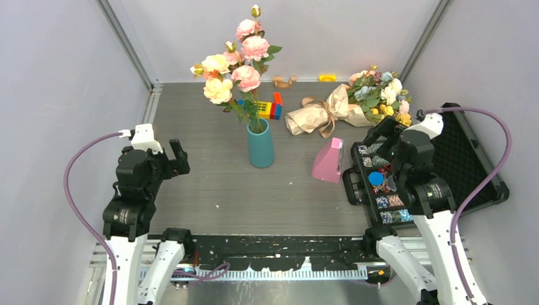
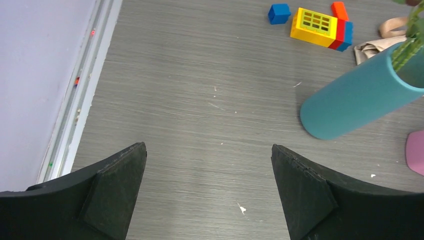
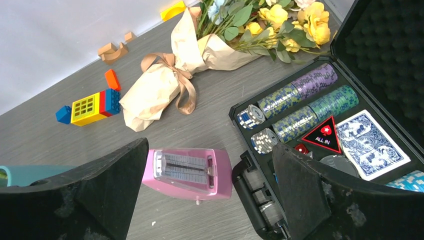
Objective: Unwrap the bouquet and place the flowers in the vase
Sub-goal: Adjust the fake flower at the corner of the board.
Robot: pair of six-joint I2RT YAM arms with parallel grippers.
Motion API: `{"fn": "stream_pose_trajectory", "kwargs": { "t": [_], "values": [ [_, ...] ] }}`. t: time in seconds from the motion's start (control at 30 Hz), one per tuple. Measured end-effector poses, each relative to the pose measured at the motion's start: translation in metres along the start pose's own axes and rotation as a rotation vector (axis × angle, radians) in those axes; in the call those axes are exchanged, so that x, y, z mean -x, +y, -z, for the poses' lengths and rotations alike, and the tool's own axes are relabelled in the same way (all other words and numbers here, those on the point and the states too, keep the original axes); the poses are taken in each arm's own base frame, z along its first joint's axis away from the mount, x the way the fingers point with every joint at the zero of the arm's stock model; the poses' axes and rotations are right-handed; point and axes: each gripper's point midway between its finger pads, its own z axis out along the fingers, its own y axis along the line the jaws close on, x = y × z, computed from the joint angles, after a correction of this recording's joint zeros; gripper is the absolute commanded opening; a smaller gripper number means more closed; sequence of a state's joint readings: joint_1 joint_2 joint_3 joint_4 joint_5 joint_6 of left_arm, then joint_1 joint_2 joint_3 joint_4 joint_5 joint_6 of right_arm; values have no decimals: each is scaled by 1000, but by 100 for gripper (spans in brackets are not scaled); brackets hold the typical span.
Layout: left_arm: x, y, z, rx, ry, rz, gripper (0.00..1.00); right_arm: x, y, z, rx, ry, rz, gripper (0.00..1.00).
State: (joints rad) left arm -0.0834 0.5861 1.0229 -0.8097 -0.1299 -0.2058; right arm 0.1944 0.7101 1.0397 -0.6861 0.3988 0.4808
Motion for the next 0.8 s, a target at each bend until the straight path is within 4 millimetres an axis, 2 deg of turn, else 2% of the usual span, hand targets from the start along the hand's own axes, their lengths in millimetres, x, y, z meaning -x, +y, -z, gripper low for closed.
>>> {"fn": "stream_pose_trajectory", "kwargs": {
  "t": [0.47, 0.67, 0.8],
  "values": [
    [-22, 9, -13, 42, 47, -22, 98, -14, 7, -18, -9, 54, -27, 100],
    [-33, 6, -38, 35, 66, -45, 98, -17, 14, -31, -14, 79, -35, 100],
    [-44, 5, -51, 29, 110, -62, 98, -16, 26, -45, -15, 105, -57, 100]
  ]
}}
